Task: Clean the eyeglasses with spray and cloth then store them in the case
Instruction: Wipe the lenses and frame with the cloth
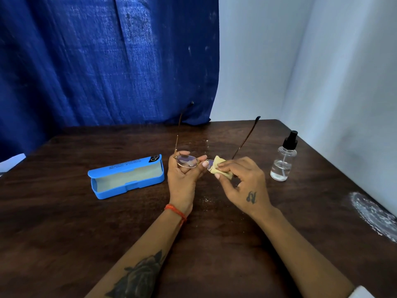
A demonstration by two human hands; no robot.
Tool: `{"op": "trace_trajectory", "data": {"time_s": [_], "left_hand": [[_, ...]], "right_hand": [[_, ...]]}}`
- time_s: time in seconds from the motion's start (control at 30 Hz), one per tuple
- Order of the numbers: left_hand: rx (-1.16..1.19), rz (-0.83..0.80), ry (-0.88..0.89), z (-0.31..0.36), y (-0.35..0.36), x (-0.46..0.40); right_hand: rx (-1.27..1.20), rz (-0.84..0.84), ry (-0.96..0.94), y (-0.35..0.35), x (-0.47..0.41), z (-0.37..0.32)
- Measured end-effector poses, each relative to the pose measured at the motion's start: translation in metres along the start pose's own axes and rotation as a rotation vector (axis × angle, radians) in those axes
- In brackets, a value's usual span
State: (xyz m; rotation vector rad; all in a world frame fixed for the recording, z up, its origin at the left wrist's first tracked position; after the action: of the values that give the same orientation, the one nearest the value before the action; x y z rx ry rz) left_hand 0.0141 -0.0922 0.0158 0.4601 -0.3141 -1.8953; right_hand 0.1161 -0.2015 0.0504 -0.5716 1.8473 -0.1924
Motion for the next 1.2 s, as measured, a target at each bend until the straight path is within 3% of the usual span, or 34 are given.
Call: {"op": "trace_trajectory", "data": {"time_s": [0.17, 0.47, 0.77, 1.07, 1.2], "left_hand": [[-0.033, -0.022, 0.044, 0.001, 0.002, 0.001], [-0.022, -0.009, 0.054, 0.002, 0.000, 0.000], [-0.034, -0.017, 0.060, 0.003, 0.001, 0.001], [-0.035, -0.032, 0.052, 0.002, 0.000, 0.001], [-0.057, -0.033, 0.073, 0.003, 0.000, 0.000]], "right_hand": [[0.207, 0.010, -0.031, 0.005, 0.003, -0.001], [-0.060, -0.078, 0.031, 0.005, -0.002, -0.001], [0.248, -0.037, -0.054, 0.008, 0.001, -0.005], [-0.026, -0.058, -0.009, 0.004, -0.001, -0.004], [0.108, -0.042, -0.053, 0.001, -0.001, -0.005]]}}
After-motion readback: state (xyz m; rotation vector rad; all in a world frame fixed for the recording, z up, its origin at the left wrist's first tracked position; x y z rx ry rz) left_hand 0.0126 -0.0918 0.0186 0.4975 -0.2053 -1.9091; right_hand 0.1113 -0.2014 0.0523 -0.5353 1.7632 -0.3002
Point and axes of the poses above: each hand's wrist, its own x-axis away from the middle knuckle, its own y-axis out of the palm, z = x × y, the point moved 6 cm from there along -x, towards the middle knuckle, and after that the axes turned 5 degrees about z, right-handed, at the moved point
